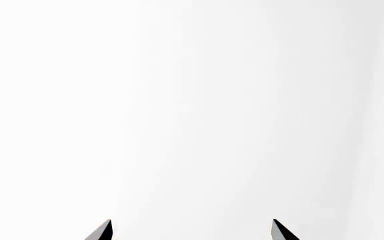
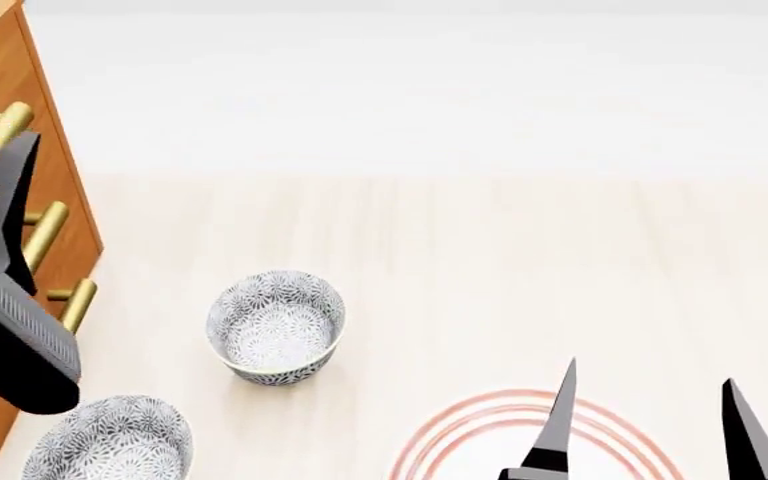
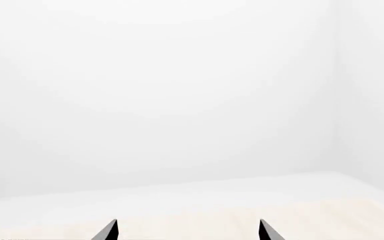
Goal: Open the top drawer of the cabinet.
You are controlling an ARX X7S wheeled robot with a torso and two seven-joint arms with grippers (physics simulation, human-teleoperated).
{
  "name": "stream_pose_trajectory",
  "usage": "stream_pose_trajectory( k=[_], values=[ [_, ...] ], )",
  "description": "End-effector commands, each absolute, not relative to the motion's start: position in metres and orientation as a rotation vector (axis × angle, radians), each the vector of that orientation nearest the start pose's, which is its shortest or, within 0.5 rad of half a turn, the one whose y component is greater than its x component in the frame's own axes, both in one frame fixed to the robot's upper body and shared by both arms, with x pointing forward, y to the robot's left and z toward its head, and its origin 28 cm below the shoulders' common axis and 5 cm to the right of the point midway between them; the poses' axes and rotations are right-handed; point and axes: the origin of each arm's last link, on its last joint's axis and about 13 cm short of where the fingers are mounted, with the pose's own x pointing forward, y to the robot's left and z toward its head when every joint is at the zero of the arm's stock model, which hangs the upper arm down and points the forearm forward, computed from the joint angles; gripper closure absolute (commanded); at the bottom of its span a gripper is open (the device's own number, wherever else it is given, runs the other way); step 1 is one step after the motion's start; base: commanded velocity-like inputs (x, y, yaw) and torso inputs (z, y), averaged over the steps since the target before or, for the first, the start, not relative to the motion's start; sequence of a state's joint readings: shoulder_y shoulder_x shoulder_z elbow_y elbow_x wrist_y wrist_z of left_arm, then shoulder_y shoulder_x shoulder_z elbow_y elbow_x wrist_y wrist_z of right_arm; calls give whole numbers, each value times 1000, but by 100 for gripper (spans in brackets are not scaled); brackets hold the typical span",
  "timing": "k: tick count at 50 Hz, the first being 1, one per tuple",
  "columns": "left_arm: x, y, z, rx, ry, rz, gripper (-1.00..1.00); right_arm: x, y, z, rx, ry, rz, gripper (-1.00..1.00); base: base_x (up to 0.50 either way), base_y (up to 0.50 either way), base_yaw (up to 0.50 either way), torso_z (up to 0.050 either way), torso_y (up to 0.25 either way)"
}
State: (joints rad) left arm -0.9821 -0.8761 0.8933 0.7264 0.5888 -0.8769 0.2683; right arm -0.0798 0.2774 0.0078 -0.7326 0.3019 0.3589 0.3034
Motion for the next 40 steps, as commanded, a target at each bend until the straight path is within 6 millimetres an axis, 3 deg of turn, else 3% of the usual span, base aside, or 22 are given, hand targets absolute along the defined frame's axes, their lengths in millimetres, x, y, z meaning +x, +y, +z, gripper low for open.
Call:
stream_pose_trajectory(
  k=[1,5,27,40],
  values=[
    [250,265,294,1546,-383,-41,-100,173,-124,129,33,-261,-98,-100,0,0,0,0,0],
    [246,264,296,1546,-359,-112,-100,173,-124,128,36,-261,-97,-100,0,0,0,0,0],
    [259,270,303,1671,-147,-146,-100,172,-125,128,36,-258,-89,-100,0,0,0,0,0],
    [275,271,291,1655,-42,-166,-100,173,-125,126,37,-248,-81,-100,0,0,0,0,0]
  ],
)
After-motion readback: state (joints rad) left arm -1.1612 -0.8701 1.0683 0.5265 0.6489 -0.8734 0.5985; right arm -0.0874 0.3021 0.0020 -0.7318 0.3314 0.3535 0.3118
